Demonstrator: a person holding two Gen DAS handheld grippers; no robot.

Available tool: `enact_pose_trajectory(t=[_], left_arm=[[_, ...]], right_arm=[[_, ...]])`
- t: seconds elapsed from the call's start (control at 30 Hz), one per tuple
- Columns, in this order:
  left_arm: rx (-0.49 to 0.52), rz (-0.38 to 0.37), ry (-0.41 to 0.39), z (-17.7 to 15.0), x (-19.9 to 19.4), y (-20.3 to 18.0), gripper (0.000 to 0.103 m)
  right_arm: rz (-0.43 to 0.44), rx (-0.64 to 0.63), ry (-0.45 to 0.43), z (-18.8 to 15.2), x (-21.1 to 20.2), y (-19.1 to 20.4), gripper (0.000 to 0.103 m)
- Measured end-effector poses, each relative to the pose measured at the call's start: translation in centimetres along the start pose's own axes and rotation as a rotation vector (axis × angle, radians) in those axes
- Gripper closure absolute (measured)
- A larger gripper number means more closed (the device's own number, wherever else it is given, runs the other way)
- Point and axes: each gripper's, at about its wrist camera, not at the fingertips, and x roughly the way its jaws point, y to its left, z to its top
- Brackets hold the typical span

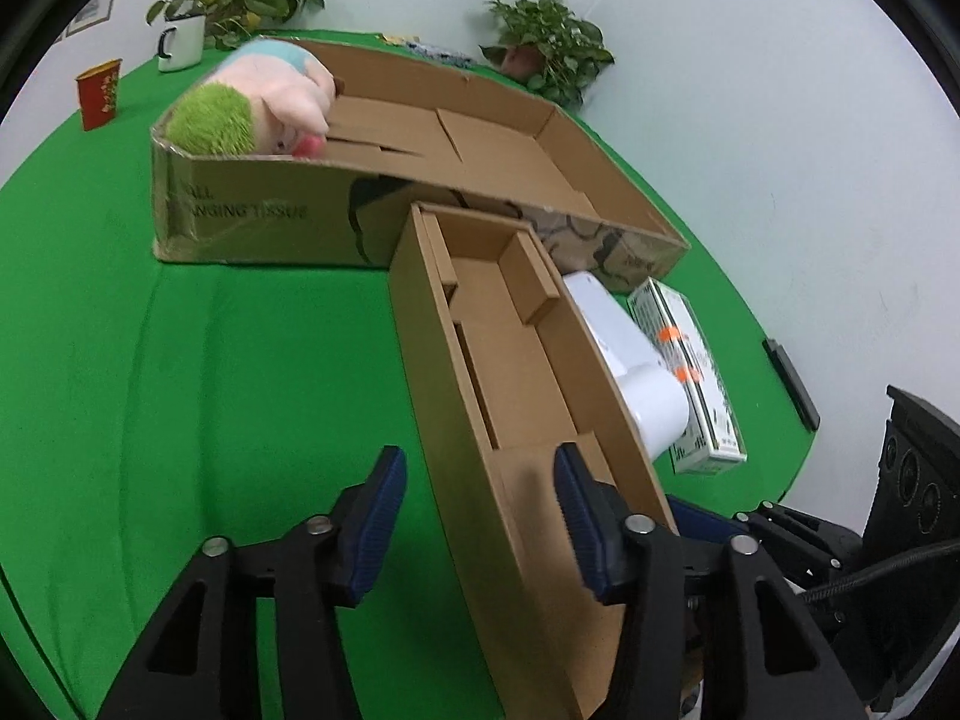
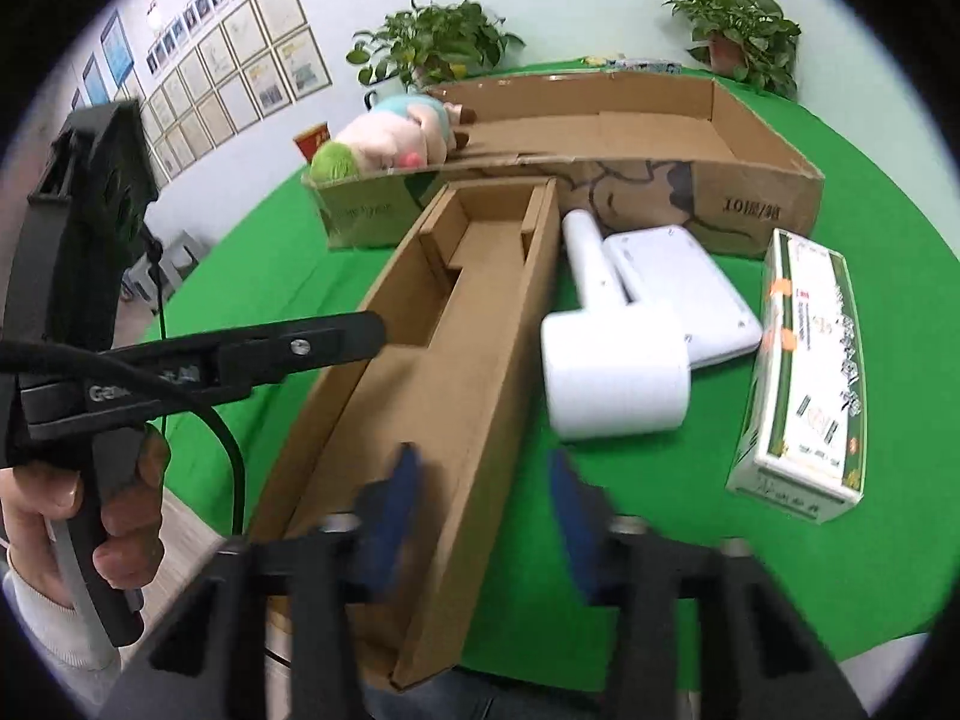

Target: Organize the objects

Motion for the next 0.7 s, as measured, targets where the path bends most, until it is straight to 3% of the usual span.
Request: enact_pose_trajectory(t=[0.1,0.2,0.47,0.7], left_arm=[[0.004,0.005,0.03,-0.3,0.9,0.3,0.074],[-0.004,-0.026,0.031,-0.9,0.8,0.3,0.081],[-0.013,0.011,0.033,-0.8,0.8,-0.3,0.083],[-0.015,0.05,0.029,-1.0,0.7,-1.2,0.086]], right_arm=[[-0.029,-0.031,-0.019,-0.5,-0.6,0.7,0.089],[-0.052,-0.024,-0.029,-0.3,-0.5,1.0,0.09],[-0.108,-0.023,-0.037,1.3,0.9,1.1,0.09],[-0.094,0.002,-0.05,1.2,1.0,0.6,0.091]])
